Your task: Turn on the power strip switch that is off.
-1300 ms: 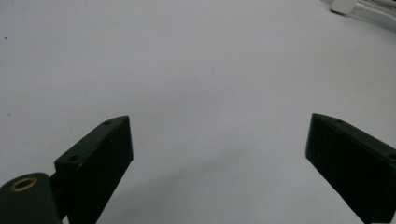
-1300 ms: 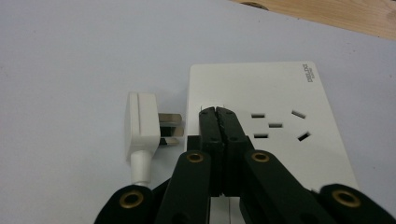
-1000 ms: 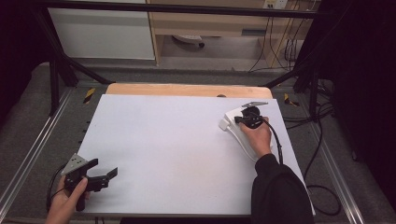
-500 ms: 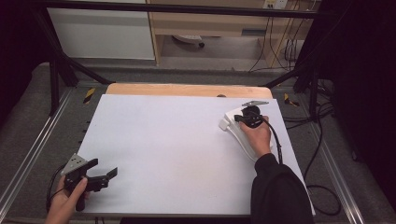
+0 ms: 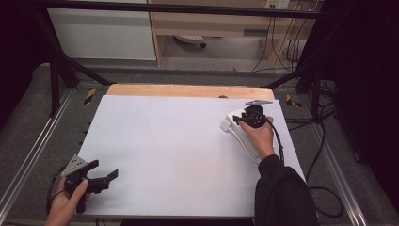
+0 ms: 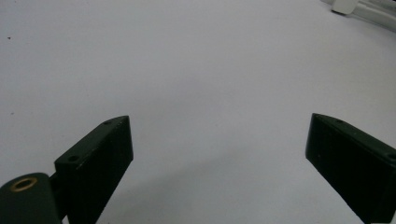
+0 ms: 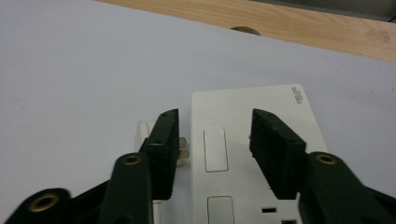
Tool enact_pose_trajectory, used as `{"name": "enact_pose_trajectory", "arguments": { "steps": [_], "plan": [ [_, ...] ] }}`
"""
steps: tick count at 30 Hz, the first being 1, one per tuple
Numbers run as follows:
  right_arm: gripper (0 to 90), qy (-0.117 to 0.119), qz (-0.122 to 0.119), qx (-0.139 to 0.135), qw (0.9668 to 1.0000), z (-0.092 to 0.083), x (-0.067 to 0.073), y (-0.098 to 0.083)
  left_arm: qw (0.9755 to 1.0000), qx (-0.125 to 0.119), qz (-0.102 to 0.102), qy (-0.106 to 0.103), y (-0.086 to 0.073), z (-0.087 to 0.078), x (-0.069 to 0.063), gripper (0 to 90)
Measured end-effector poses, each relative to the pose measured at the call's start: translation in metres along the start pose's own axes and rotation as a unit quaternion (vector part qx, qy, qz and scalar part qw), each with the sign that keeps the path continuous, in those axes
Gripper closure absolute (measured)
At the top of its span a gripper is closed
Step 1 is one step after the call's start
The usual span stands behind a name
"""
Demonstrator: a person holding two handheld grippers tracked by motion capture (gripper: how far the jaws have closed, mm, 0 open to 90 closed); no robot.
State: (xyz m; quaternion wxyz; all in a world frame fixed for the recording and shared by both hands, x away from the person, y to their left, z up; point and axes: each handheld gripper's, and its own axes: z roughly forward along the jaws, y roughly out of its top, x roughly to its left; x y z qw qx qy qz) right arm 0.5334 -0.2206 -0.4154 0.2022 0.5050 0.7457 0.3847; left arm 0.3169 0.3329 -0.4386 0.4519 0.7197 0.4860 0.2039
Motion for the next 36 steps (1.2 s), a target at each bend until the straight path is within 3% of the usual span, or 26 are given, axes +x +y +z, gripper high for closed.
{"name": "enact_pose_trajectory", "arguments": {
  "steps": [10, 16, 22, 24, 30, 36],
  "plan": [
    [22.5, -0.014, 0.013, -0.005, 0.9998, -0.005, 0.003, 0.004, 1.0000, 0.000, 0.000, 0.000, 0.000, 0.000, 0.000, 7.5],
    [8.6, -0.016, 0.027, -0.028, 0.9991, -0.010, 0.003, 0.007, 1.0000, 0.000, 0.000, 0.000, 0.000, 0.000, 0.000, 7.4],
    [6.8, -0.059, -0.002, -0.055, 0.9967, -0.016, 0.010, 0.011, 1.0000, -0.003, 0.000, -0.001, 0.000, -0.001, 0.000, 7.4],
    [6.9, -0.063, 0.007, -0.063, 0.9960, -0.018, 0.010, 0.012, 1.0000, -0.002, 0.001, 0.000, 0.000, -0.001, 0.001, 7.4],
    [2.6, -0.043, 0.027, -0.060, 0.9969, -0.027, 0.009, 0.014, 1.0000, -0.002, -0.001, 0.002, 0.000, -0.001, 0.001, 7.4],
    [3.0, -0.022, 0.029, -0.072, 0.9968, -0.042, 0.010, 0.017, 1.0000, -0.002, 0.000, 0.002, 0.000, -0.001, 0.001, 7.5]
  ]
}}
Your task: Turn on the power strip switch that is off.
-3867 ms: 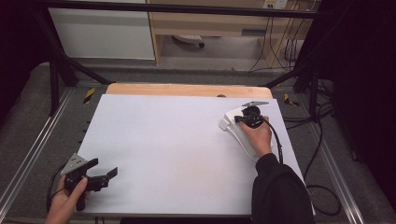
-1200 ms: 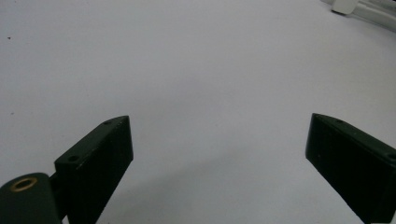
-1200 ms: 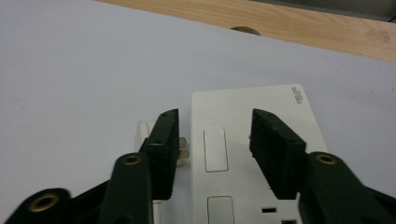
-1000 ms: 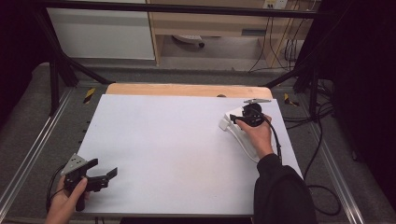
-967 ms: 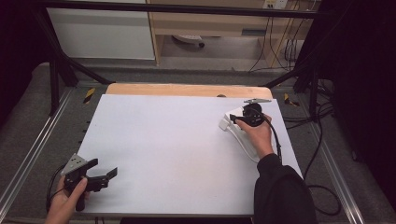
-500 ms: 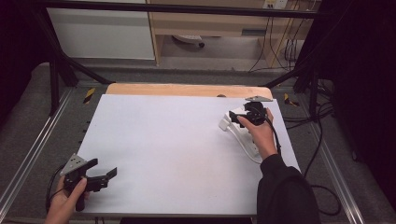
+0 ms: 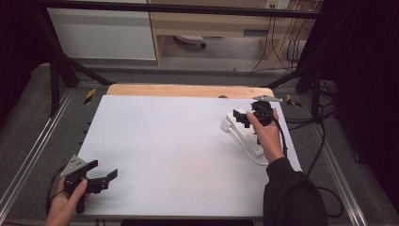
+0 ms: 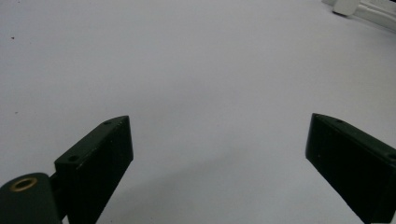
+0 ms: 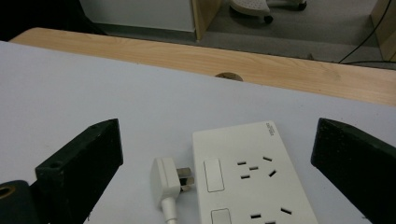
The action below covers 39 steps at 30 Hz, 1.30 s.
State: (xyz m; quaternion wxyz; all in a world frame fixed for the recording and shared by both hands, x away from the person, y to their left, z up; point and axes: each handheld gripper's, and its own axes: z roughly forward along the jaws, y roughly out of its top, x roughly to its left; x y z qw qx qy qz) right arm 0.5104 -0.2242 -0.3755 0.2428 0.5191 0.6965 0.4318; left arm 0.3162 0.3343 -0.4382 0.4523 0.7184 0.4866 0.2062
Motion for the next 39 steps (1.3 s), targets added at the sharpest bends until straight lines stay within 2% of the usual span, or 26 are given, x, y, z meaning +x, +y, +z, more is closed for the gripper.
{"name": "enact_pose_trajectory", "arguments": {
  "steps": [4, 10, 21, 30, 39],
  "plan": [
    [3.1, 0.015, -0.004, -0.011, 0.9998, -0.012, 0.001, 0.002, 1.0000, 0.000, -0.001, 0.001, 0.000, 0.000, 0.000, 7.4],
    [3.1, 0.019, -0.014, -0.028, 0.9993, -0.030, 0.004, 0.004, 1.0000, 0.000, 0.000, 0.001, 0.000, 0.000, 0.000, 7.5],
    [3.0, 0.031, -0.019, -0.055, 0.9978, -0.067, 0.002, 0.001, 1.0000, 0.000, -0.002, 0.003, 0.000, 0.000, 0.000, 7.4],
    [4.7, 0.039, -0.021, -0.069, 0.9966, -0.091, 0.000, -0.011, 1.0000, 0.001, -0.001, 0.004, 0.000, 0.000, -0.001, 7.4],
    [5.5, 0.035, -0.034, -0.085, 0.9952, -0.105, 0.001, -0.028, 1.0000, 0.001, 0.000, 0.004, 0.000, 0.000, -0.001, 7.4]
  ]
}}
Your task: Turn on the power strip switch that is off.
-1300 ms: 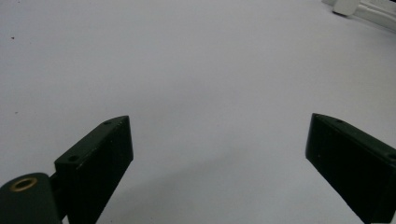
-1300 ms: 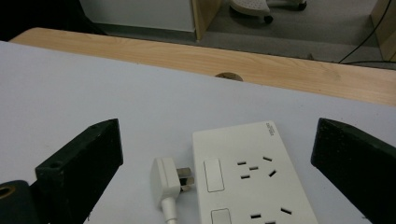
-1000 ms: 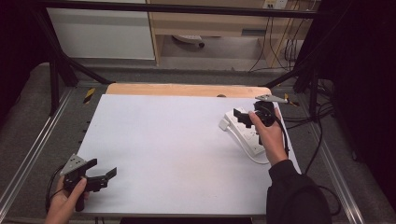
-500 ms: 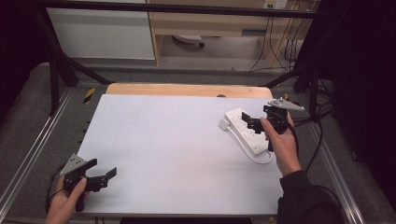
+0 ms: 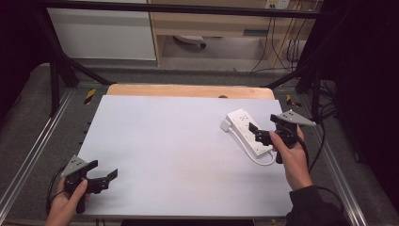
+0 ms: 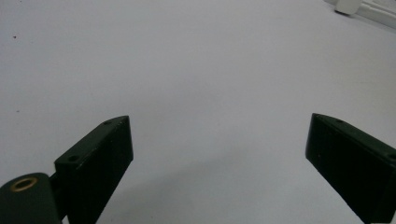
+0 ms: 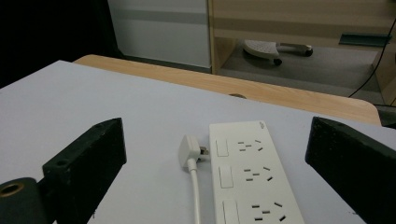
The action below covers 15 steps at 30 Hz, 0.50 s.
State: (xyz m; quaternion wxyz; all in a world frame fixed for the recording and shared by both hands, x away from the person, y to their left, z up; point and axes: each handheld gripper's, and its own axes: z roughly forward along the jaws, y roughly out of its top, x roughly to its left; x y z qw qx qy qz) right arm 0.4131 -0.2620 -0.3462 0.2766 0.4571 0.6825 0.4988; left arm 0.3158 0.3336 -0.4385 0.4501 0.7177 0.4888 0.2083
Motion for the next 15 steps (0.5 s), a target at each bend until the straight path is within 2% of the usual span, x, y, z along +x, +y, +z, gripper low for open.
{"name": "enact_pose_trajectory", "arguments": {
  "steps": [15],
  "plan": [
    [4.2, 0.009, -0.009, -0.006, 0.9999, -0.026, 0.012, -0.023, 1.0000, 0.000, 0.001, -0.001, 0.000, 0.000, 0.000, 7.4]
  ]
}}
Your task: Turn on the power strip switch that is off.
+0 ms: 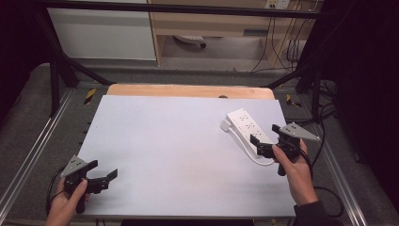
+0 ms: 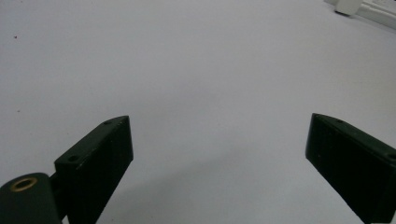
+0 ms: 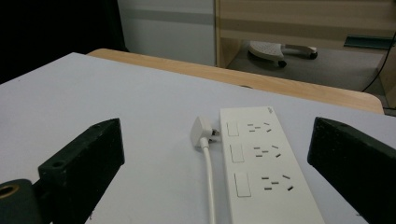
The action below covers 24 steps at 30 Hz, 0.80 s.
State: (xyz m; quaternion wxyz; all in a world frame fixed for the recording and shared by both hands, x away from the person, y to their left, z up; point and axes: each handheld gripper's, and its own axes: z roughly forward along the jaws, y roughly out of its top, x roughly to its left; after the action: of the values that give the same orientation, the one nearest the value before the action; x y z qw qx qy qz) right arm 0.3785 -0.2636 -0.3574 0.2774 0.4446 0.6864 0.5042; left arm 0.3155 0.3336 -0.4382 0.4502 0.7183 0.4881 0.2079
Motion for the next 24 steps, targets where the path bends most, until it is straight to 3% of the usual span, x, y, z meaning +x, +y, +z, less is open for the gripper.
{"name": "enact_pose_trajectory", "arguments": {
  "steps": [15, 20, 24],
  "plan": [
    [3.7, -0.011, -0.004, 0.009, 0.9999, -0.011, 0.000, -0.034, 1.0000, -0.001, 0.001, -0.001, 0.000, -0.001, 0.000, 7.4],
    [3.7, -0.016, 0.002, 0.024, 0.9996, -0.011, -0.004, -0.052, 1.0000, 0.000, 0.001, -0.002, 0.000, 0.000, -0.001, 7.4],
    [3.7, -0.021, 0.009, 0.051, 0.9984, -0.008, -0.007, -0.071, 1.0000, -0.001, 0.000, -0.001, 0.000, 0.000, -0.001, 7.4]
  ]
}}
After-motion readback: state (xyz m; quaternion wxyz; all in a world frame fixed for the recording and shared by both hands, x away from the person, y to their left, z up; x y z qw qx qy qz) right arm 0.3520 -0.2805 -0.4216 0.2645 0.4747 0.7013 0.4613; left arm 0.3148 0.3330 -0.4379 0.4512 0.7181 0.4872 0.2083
